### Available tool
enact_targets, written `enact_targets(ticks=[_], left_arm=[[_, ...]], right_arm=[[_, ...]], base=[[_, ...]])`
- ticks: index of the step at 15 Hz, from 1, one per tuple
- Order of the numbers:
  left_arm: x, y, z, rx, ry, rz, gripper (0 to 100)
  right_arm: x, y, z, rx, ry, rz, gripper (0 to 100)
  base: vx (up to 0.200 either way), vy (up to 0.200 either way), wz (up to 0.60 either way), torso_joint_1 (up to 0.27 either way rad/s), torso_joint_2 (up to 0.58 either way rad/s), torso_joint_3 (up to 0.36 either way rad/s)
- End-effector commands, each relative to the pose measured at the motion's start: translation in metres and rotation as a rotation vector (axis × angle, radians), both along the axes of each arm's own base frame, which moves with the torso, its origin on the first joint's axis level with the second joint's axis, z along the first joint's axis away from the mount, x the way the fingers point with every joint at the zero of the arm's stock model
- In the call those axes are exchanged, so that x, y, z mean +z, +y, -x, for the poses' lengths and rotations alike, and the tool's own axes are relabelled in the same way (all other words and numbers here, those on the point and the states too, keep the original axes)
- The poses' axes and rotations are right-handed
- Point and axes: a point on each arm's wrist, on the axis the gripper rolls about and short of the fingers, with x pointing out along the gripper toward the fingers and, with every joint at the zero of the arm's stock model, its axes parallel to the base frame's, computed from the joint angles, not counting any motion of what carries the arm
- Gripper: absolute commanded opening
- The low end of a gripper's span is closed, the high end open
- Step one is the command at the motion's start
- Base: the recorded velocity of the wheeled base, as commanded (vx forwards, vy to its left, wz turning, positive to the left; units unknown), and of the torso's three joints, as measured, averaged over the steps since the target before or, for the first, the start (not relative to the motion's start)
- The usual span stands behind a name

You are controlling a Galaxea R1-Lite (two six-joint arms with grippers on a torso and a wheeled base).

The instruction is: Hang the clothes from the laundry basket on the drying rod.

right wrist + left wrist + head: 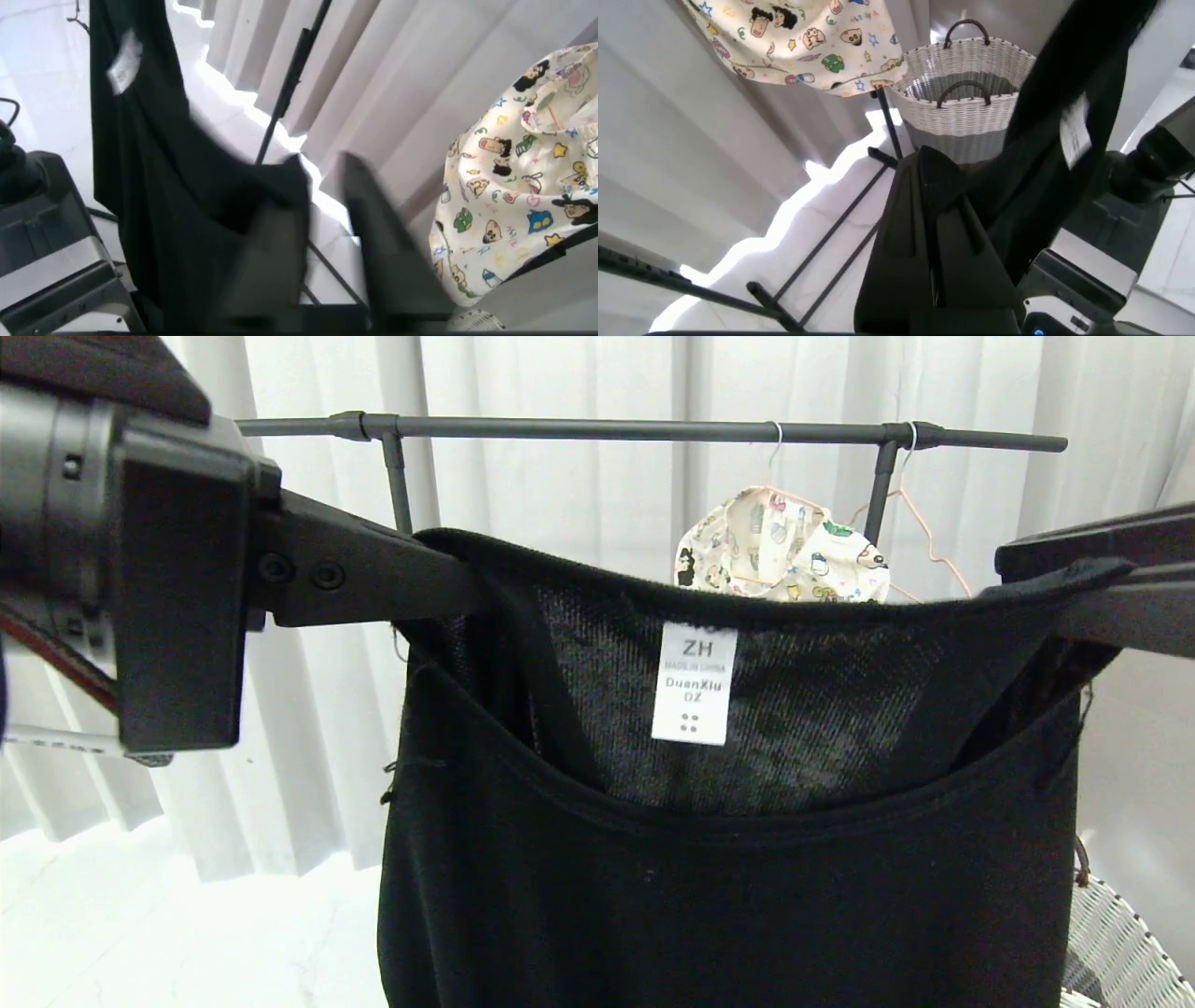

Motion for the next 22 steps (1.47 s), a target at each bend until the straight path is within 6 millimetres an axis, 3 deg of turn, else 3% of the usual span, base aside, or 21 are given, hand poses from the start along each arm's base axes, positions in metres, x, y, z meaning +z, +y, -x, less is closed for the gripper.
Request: enact_targets(ticks=[1, 4, 6, 9, 11, 13, 14, 16, 20, 22], left_arm=[[-0.001, -0.002, -0.002, 0.003, 0.002, -0.003, 0], [-0.001, -0.008, -0.014, 0.061, -0.027, 0.006, 0], [-0.010, -0.014, -0.031, 0.231, -0.046, -0.065, 0], [-0.015, -0.016, -0.034, 0.264, -0.047, -0.090, 0], [-0.018, -0.015, -0.033, 0.267, -0.043, -0.100, 0], [-0.019, -0.007, -0.029, 0.278, -0.043, -0.104, 0], [-0.023, 0.012, -0.031, 0.344, -0.046, -0.125, 0], [-0.033, 0.043, -0.033, 0.454, -0.072, -0.207, 0], [-0.052, 0.088, -0.021, 0.632, -0.044, -0.247, 0], [-0.063, 0.092, -0.024, 0.669, -0.059, -0.232, 0]], right_arm=[[-0.005, 0.000, 0.000, 0.003, 0.007, 0.016, 100], [-0.021, -0.019, 0.011, 0.022, -0.028, 0.071, 100], [-0.029, -0.032, 0.018, 0.026, -0.033, 0.078, 100], [-0.031, -0.042, 0.023, 0.011, -0.042, 0.068, 100], [-0.031, -0.049, 0.018, -0.062, -0.040, 0.066, 100], [-0.037, -0.060, 0.006, -0.260, -0.025, 0.114, 100], [-0.043, -0.075, -0.005, -0.508, -0.028, 0.222, 100], [-0.050, -0.095, -0.014, -0.767, -0.025, 0.321, 100], [-0.059, -0.126, -0.021, -1.034, 0.013, 0.437, 100], [-0.063, -0.128, -0.022, -1.060, 0.022, 0.442, 100]], base=[[0.000, 0.000, 0.00, 0.000, 0.00, 0.000], [0.000, 0.000, 0.00, 0.000, 0.00, 0.000], [0.000, 0.000, 0.00, 0.000, 0.00, 0.000], [0.000, 0.000, 0.00, 0.000, 0.00, 0.000], [0.000, 0.000, 0.00, 0.000, 0.00, 0.000], [0.000, 0.000, 0.00, 0.000, 0.00, 0.000], [0.000, 0.000, 0.00, 0.000, 0.00, 0.000], [0.000, 0.000, 0.00, 0.000, 0.00, 0.000], [0.000, 0.000, 0.00, 0.000, 0.00, 0.000], [0.000, 0.000, 0.00, 0.000, 0.00, 0.000]])
